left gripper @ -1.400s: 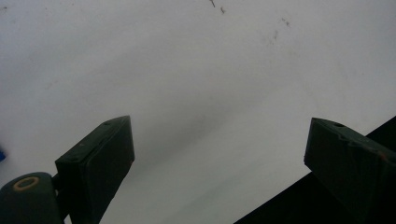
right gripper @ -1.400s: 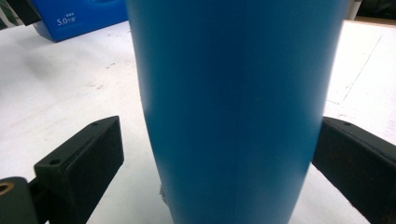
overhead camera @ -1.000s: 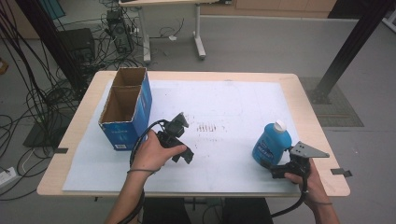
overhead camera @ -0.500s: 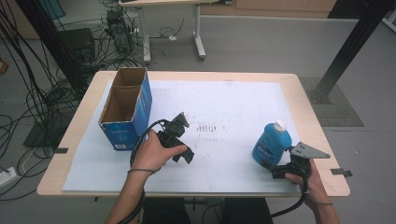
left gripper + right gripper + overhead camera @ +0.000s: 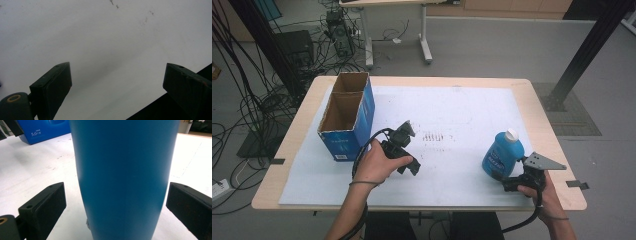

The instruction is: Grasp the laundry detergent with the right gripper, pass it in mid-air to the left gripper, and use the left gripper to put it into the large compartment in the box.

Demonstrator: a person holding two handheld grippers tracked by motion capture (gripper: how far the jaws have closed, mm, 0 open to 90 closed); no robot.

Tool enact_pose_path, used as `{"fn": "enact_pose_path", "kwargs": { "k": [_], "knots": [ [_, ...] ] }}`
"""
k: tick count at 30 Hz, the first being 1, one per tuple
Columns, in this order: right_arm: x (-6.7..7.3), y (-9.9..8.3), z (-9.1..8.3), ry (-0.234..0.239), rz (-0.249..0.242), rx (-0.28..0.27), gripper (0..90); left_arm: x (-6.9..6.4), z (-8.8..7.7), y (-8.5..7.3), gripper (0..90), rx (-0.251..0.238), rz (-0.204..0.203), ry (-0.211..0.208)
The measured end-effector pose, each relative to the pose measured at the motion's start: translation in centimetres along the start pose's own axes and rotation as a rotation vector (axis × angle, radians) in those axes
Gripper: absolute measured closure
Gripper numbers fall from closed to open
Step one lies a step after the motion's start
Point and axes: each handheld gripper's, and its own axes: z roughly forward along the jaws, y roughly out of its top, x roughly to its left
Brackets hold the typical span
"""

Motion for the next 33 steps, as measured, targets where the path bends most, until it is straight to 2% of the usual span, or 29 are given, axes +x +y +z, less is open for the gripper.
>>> {"fn": "enact_pose_path", "kwargs": {
  "k": [19,33],
  "knots": [
    [0.02,0.0,0.08,0.0,-0.001,-0.001,2.4,0.05,0.01,-0.02,8.8,-0.004,-0.009,-0.002],
    [0.08,0.02,0.03,-0.001,-0.001,-0.006,2.0,-0.06,-0.02,0.01,8.8,-0.002,0.003,-0.007]
  ]
}}
